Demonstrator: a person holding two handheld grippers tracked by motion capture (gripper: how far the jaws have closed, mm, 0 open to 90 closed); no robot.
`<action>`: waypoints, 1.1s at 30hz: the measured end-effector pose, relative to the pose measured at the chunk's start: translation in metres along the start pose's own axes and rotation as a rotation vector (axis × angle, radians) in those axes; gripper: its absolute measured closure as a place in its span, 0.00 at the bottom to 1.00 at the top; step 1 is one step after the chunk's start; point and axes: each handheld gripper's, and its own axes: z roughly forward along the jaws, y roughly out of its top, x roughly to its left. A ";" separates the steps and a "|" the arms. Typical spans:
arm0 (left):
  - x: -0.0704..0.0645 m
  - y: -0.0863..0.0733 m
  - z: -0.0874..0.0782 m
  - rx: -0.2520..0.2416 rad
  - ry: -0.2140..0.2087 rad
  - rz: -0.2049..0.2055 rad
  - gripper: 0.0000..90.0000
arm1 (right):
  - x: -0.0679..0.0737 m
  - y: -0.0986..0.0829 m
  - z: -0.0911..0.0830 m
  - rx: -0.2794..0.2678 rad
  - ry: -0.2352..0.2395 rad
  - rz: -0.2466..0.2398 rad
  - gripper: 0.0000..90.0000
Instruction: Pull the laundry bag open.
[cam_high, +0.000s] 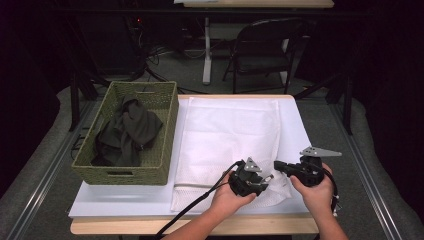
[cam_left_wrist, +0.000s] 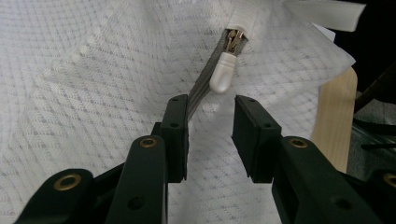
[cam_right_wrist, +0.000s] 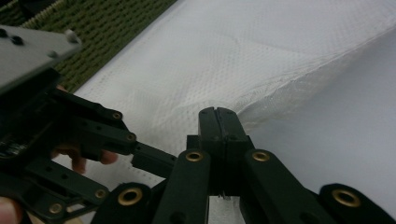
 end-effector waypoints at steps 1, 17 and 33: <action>0.002 0.000 -0.001 -0.005 -0.009 -0.001 0.74 | 0.004 0.003 0.002 0.000 0.005 -0.010 1.00; 0.006 0.000 -0.009 -0.075 -0.069 -0.067 0.86 | 0.010 0.003 0.010 -0.015 0.007 -0.033 1.00; 0.007 -0.001 -0.015 -0.098 -0.074 -0.076 0.91 | 0.009 -0.002 0.009 -0.028 0.006 -0.027 1.00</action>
